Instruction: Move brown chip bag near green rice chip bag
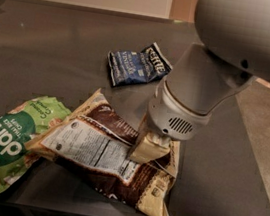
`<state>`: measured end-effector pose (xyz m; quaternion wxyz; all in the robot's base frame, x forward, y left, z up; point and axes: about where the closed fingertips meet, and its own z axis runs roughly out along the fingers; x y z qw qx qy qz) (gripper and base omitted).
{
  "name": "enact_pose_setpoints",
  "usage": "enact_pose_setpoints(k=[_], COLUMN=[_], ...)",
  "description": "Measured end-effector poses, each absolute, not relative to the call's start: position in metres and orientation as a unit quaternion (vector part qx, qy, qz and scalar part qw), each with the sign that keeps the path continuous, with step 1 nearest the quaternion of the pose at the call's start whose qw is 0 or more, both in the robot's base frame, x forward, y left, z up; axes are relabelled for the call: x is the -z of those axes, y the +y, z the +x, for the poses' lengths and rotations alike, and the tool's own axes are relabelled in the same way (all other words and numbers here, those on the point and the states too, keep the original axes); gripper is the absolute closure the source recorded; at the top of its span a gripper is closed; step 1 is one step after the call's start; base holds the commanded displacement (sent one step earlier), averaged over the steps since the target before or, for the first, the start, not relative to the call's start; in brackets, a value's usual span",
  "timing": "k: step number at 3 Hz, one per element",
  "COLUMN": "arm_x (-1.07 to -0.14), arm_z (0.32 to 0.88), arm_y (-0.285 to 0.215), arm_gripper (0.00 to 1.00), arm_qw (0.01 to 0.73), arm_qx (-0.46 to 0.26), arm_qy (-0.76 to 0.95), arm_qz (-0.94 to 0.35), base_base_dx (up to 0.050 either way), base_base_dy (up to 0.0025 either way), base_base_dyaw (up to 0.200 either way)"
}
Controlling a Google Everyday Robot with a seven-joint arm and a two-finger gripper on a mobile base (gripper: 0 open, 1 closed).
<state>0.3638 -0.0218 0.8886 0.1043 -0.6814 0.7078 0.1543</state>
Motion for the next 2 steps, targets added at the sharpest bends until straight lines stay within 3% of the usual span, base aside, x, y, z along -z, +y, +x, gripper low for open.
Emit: enact_pose_setpoints(k=[2], arm_x=[-0.874], arm_z=[0.374], arm_y=[-0.001], arm_gripper=[0.12], arm_qw=[0.116], arm_qx=[-0.165], arm_qy=[0.689], arm_qz=[-0.696], base_base_dx=[0.000], base_base_dy=[0.00000], base_base_dyaw=[0.000])
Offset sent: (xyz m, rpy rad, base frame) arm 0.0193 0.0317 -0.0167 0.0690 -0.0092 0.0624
